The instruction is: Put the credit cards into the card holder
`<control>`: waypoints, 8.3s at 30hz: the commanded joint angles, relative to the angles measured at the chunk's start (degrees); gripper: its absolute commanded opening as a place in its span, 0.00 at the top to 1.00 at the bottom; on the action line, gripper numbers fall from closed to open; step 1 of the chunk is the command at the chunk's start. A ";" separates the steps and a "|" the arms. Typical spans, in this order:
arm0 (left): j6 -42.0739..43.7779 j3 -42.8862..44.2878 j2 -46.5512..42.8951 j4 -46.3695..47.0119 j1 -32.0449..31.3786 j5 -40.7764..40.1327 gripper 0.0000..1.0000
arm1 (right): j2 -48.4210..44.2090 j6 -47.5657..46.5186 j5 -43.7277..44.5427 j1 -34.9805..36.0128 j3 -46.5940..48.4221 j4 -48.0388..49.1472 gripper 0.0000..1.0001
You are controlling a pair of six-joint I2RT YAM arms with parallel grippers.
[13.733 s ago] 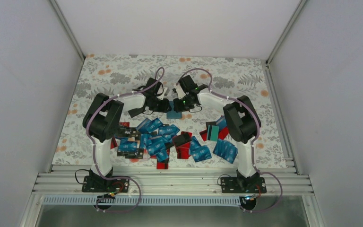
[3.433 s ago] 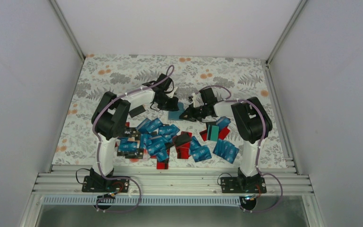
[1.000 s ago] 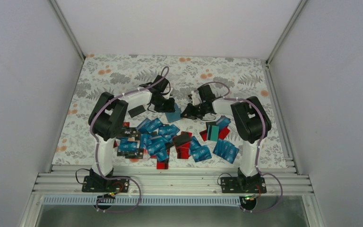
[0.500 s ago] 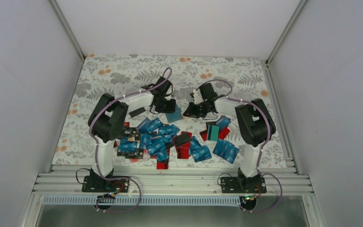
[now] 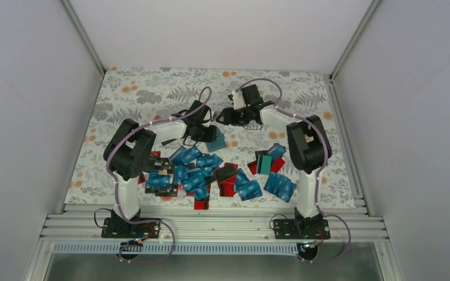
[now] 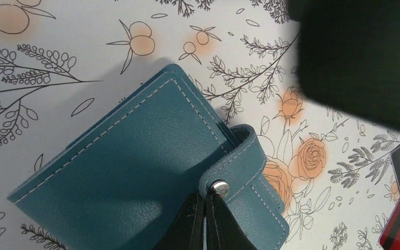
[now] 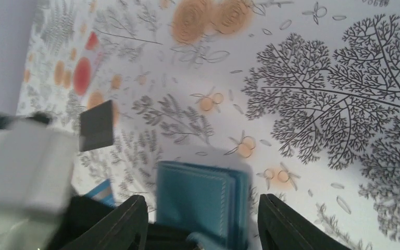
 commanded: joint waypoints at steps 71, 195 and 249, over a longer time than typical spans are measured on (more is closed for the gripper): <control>6.59 0.78 0.67 -16.61 -2.09 -5.67 0.98 | -0.01 2.64 -9.39 3.78 -7.12 8.74 0.95; 3.95 18.91 6.59 -28.70 -3.10 -11.12 0.98 | 11.25 1.78 1.35 3.11 -4.09 0.17 0.95; 7.76 17.63 15.58 -24.98 -2.53 -13.00 0.98 | -5.64 1.86 -4.40 0.38 -13.17 4.16 0.95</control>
